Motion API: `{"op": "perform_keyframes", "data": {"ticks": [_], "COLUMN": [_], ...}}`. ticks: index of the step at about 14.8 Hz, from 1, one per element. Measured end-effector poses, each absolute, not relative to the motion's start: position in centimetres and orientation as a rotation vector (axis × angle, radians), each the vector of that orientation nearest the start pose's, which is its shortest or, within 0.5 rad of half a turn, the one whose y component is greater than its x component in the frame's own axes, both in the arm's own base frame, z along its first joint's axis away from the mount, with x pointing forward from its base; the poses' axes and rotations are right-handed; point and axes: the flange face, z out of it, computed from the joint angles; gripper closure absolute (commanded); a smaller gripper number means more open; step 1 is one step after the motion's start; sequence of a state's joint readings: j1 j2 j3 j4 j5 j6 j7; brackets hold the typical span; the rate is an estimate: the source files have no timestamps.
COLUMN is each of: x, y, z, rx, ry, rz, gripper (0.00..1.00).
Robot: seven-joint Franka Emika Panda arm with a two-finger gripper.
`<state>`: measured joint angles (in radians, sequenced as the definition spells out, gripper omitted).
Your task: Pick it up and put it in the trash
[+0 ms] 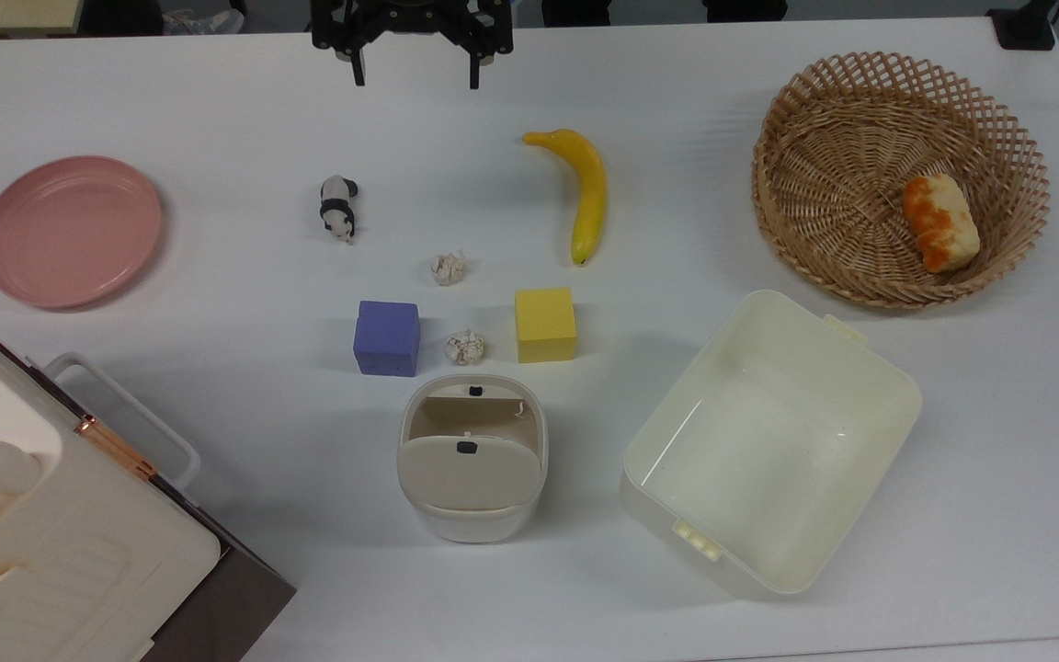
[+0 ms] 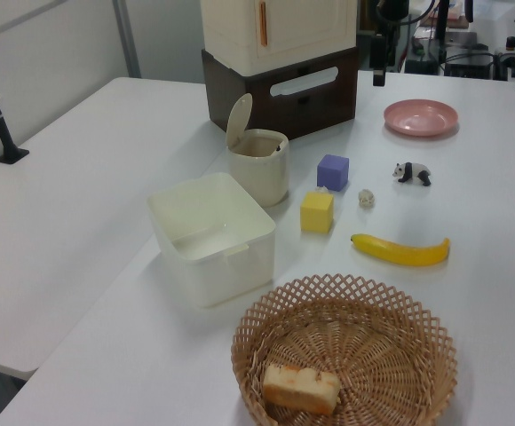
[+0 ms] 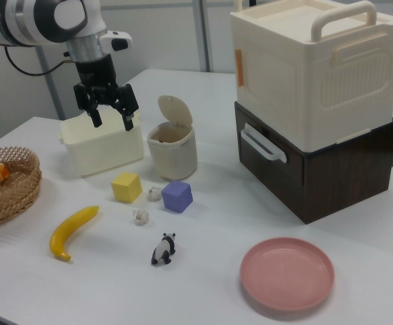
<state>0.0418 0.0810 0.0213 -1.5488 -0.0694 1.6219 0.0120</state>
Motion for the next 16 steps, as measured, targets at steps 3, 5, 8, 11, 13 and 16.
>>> {"op": "perform_keyframes", "data": {"ticks": [3,5,8,11,13,16], "x": [58.25,58.25,58.27,58.28,58.28,58.30], "y": [2.88,2.74,2.44,2.15,2.16,2.23], "z": [59.34,59.33,59.33,59.33,59.31,58.71], "rx": [-3.208,-3.208,-3.209,-3.209,-3.209,-3.208], "ry": [-0.087,-0.083,-0.075,-0.067,-0.067,-0.070], "rz": [0.009,0.009,0.010,0.010,0.011,0.020], "gripper": [0.00,0.00,0.00,0.00,0.00,0.00]}}
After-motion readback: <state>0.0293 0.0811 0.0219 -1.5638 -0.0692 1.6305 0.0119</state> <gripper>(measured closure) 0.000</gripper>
